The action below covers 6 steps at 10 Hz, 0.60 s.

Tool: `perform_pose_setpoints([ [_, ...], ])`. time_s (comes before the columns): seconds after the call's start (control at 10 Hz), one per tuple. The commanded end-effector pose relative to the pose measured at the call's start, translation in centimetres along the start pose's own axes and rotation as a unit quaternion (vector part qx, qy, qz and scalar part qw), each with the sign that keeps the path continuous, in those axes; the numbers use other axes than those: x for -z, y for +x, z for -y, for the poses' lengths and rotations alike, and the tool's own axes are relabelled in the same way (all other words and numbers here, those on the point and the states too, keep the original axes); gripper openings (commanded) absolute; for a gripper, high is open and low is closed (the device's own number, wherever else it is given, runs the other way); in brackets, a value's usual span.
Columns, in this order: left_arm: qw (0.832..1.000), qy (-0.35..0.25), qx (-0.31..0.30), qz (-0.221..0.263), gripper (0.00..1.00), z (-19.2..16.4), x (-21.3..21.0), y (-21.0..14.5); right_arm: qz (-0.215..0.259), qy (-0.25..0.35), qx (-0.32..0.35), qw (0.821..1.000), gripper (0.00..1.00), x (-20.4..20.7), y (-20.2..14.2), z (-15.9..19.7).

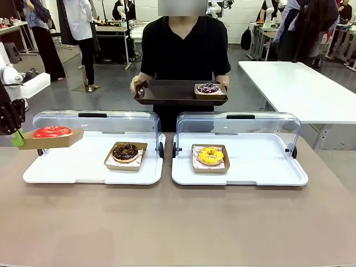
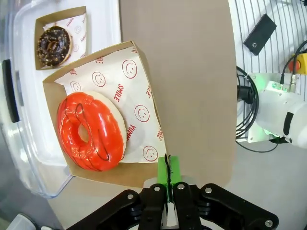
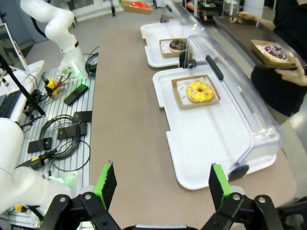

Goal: Provide the desired donut to the person.
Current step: Pick up and lift the Paper togo box containing the Donut pointed at by the person.

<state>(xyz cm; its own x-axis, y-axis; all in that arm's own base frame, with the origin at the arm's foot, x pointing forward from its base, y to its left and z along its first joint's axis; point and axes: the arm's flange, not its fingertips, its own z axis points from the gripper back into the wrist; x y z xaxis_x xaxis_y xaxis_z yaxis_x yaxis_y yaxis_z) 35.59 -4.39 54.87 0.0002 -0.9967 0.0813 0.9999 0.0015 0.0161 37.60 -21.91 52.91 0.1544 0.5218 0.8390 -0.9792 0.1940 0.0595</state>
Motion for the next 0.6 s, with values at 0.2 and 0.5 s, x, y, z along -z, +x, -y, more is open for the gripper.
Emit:
perform_pose_setpoints([
  [0.2,0.999,0.031,-0.001,-0.025,0.00,0.53,-0.91,0.95,0.000,0.004,-0.005,1.000,1.00,-0.04,-0.08,-0.11],
  [0.5,1.000,0.020,0.009,-0.012,0.00,0.53,-1.20,0.75,0.000,0.004,-0.005,1.000,1.00,-0.04,-0.08,-0.11],
])
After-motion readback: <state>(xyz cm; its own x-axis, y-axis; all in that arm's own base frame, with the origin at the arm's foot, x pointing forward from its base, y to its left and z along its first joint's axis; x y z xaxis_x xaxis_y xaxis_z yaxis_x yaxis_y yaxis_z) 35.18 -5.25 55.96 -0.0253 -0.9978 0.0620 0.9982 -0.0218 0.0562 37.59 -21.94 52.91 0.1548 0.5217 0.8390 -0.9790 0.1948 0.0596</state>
